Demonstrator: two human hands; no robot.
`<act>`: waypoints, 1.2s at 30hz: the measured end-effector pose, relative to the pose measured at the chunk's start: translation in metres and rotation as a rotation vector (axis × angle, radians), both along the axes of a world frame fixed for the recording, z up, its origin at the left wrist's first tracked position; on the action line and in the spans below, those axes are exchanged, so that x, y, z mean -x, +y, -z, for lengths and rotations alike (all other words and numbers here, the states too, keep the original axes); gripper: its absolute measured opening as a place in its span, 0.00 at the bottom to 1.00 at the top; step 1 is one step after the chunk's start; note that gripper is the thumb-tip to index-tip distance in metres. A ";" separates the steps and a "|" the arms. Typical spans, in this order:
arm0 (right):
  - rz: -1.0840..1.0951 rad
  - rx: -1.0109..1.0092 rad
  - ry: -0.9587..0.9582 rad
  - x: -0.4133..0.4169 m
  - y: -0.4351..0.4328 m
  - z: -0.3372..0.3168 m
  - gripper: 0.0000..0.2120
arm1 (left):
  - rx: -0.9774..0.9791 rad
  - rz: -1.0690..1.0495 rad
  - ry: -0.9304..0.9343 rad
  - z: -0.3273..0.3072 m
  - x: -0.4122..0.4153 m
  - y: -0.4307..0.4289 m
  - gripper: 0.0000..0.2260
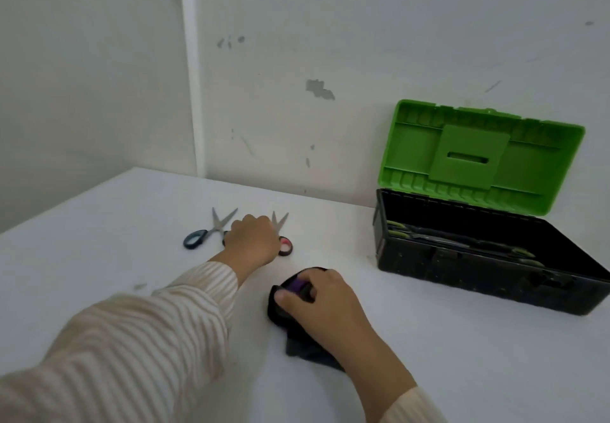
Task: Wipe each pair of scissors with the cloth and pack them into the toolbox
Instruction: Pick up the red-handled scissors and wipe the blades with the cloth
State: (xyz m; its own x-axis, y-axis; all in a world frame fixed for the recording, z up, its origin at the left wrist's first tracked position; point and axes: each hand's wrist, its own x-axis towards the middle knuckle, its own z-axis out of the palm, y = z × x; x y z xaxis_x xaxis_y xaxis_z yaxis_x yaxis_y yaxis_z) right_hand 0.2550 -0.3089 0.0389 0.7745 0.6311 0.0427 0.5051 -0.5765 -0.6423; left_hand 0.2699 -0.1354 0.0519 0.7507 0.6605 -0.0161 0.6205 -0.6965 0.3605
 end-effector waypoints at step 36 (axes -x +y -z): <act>0.003 -0.400 -0.084 -0.001 -0.010 0.000 0.13 | 1.165 0.046 -0.511 0.005 0.095 -0.026 0.05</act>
State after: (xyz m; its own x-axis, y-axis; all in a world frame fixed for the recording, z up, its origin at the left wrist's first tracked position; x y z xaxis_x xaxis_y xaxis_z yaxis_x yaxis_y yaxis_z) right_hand 0.2560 -0.3187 0.0389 0.7598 0.5498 0.3471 0.5639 -0.2914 -0.7727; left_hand 0.1748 -0.1610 0.0470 0.8644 0.4238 -0.2707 0.2150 0.1751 0.9608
